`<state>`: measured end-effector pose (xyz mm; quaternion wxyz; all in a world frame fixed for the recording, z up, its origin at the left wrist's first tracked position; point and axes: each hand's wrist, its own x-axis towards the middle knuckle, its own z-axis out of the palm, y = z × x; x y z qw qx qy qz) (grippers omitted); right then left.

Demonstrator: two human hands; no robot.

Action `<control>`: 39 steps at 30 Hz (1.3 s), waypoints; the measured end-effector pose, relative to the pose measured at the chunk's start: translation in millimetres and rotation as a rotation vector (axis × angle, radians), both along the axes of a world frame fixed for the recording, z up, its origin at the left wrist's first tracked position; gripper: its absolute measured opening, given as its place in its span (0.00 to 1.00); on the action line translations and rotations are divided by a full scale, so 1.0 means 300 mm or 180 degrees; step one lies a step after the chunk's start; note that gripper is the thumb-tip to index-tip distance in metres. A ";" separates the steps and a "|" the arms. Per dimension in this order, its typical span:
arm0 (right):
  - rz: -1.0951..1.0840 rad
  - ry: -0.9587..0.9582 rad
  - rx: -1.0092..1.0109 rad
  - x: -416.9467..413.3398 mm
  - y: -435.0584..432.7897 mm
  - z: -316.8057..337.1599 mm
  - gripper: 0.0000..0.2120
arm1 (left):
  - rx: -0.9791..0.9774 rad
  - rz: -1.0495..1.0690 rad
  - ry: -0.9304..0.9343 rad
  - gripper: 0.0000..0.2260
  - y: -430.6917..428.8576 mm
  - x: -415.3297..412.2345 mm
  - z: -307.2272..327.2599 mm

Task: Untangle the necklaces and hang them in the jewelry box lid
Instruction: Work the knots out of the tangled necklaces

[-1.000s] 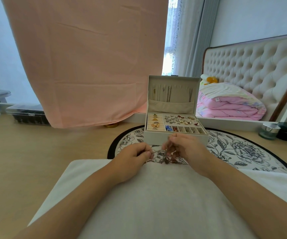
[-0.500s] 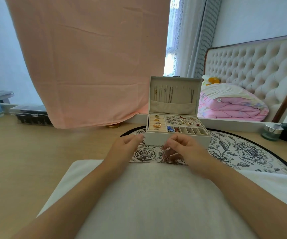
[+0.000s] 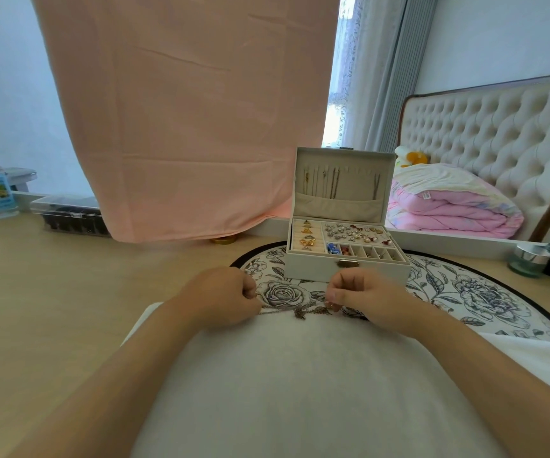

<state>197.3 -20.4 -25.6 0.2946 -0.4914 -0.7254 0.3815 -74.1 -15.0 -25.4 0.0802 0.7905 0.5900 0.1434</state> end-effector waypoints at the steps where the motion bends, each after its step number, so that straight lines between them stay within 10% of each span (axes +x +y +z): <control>1: 0.0015 0.0031 -0.0011 -0.007 -0.001 -0.004 0.05 | -0.0098 -0.0065 0.0092 0.11 -0.004 0.001 0.003; 17: -0.0313 0.0674 0.0067 -0.079 -0.029 0.023 0.07 | -0.0331 -0.0615 -0.1730 0.05 -0.034 0.089 -0.025; 23: -0.0394 0.0903 0.0020 -0.096 -0.036 0.035 0.08 | -0.0165 -0.0680 -0.1151 0.04 -0.044 0.110 -0.020; 31: -0.0527 0.0586 0.0033 -0.112 -0.037 -0.005 0.08 | -0.1139 -0.0671 -0.3260 0.11 -0.088 0.122 0.032; 39: -0.0090 0.0818 -0.0033 -0.143 -0.067 0.015 0.06 | -0.1193 -0.0825 -0.3868 0.03 -0.076 0.120 0.035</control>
